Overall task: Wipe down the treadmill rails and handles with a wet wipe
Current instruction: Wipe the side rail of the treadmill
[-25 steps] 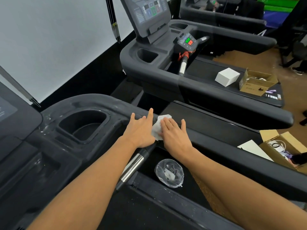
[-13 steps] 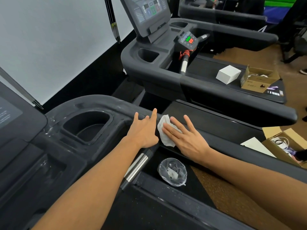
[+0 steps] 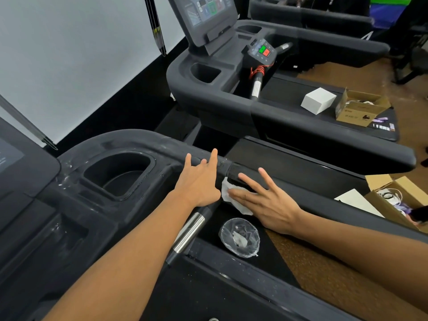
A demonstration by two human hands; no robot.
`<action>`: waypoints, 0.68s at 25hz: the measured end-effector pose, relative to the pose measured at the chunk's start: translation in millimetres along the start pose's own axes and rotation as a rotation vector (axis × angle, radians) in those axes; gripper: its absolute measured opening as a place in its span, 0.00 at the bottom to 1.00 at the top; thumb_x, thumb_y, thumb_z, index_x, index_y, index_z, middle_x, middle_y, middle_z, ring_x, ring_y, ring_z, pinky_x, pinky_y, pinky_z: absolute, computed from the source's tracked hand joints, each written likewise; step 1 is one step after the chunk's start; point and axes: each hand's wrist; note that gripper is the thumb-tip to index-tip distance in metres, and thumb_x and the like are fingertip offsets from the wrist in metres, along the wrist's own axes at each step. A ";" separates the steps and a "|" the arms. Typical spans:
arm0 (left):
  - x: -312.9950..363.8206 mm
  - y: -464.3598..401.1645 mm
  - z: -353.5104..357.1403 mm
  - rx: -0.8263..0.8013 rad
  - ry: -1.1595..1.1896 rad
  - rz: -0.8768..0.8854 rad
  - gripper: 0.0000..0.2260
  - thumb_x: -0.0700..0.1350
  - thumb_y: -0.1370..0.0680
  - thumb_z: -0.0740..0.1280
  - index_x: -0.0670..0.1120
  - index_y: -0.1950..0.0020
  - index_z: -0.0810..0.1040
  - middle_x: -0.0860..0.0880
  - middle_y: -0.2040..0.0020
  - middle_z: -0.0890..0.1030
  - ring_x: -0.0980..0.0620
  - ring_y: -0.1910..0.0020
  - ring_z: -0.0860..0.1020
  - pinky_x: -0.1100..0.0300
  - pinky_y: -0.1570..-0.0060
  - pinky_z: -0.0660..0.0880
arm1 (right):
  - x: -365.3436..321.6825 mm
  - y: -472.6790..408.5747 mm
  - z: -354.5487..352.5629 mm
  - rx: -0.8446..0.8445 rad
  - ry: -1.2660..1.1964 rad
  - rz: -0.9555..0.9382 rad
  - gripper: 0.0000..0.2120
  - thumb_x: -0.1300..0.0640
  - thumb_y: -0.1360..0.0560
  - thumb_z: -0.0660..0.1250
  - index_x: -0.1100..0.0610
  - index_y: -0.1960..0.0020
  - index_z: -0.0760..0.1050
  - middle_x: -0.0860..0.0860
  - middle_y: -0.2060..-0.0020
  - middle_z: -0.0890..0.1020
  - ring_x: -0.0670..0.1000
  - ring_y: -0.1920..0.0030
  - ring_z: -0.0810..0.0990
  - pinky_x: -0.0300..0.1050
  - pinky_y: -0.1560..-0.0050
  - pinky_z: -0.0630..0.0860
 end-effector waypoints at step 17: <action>25.3 -19.3 2.9 -0.092 -0.180 -0.014 0.35 0.54 0.25 0.60 0.53 0.20 0.51 0.43 0.28 0.68 0.39 0.31 0.68 0.31 0.29 0.45 | 36.6 -66.8 -34.0 -0.174 -0.673 0.737 0.14 0.49 0.29 0.56 0.57 0.56 0.74 0.53 0.51 0.80 0.60 0.42 0.75 0.73 0.30 0.46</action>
Point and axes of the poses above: each hand's wrist, its own y-axis away from the middle knuckle, its own z-axis out of the palm, x = y × z
